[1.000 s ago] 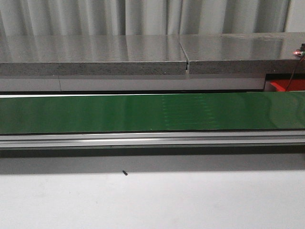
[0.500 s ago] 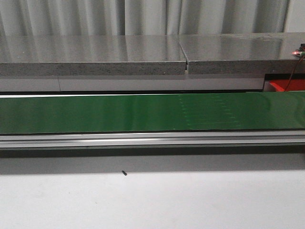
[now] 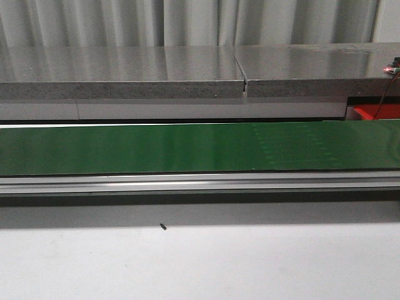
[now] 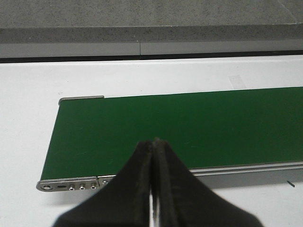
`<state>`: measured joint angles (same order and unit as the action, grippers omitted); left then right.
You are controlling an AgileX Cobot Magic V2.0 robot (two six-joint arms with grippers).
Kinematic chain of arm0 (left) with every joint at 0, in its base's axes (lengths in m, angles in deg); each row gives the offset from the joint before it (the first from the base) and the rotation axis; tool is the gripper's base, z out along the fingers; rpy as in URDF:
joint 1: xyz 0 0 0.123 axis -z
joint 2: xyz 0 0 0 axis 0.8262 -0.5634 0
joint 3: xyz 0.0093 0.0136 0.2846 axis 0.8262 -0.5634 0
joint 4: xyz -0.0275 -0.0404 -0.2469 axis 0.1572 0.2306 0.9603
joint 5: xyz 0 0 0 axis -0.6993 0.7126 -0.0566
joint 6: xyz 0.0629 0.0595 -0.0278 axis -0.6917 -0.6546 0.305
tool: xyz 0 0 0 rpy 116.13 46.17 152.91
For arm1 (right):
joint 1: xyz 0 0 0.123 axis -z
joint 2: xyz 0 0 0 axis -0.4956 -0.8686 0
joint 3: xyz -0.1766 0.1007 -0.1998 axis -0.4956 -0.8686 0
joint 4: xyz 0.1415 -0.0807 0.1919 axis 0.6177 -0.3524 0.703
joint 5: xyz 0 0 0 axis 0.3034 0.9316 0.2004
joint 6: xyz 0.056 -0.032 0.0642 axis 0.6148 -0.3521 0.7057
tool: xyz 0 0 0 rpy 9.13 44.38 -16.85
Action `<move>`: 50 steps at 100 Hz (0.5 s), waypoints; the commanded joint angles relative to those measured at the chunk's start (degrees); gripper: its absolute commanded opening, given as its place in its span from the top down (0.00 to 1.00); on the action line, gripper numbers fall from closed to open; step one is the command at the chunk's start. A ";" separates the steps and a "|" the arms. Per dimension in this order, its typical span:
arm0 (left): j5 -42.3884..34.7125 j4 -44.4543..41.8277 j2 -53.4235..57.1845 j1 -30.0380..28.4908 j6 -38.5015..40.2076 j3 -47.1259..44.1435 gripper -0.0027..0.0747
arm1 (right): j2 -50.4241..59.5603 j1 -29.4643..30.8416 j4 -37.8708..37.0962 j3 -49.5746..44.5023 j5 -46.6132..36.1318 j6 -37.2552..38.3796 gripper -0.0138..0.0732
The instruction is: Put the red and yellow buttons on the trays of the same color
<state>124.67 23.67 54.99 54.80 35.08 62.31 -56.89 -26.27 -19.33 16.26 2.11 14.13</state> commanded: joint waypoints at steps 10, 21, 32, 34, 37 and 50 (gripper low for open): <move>-4.44 1.08 -0.12 0.36 -0.04 1.53 0.99 | 5.11 0.41 -0.81 -3.50 -7.22 0.27 0.92; -4.47 1.08 -0.12 0.36 -0.04 1.53 0.99 | 6.20 0.41 -0.88 -4.29 -6.29 0.21 0.92; -4.47 1.08 -0.23 0.36 -0.04 1.53 0.99 | 6.29 0.41 -0.93 -4.29 -7.10 0.21 0.92; -4.47 1.08 -0.23 0.36 -0.04 1.53 0.99 | 6.29 0.41 -0.93 -4.29 -7.40 0.21 0.92; -4.47 1.08 -0.23 0.36 -0.04 1.53 0.99 | 6.29 0.41 -0.93 -4.29 -7.87 0.21 0.92; -4.47 1.08 -0.23 0.36 -0.04 1.53 0.99 | 6.29 0.41 -0.93 -4.29 -8.39 0.21 0.92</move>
<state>124.55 23.67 54.99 54.80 35.08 62.31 -51.73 -26.27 -19.33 11.07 -1.06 14.26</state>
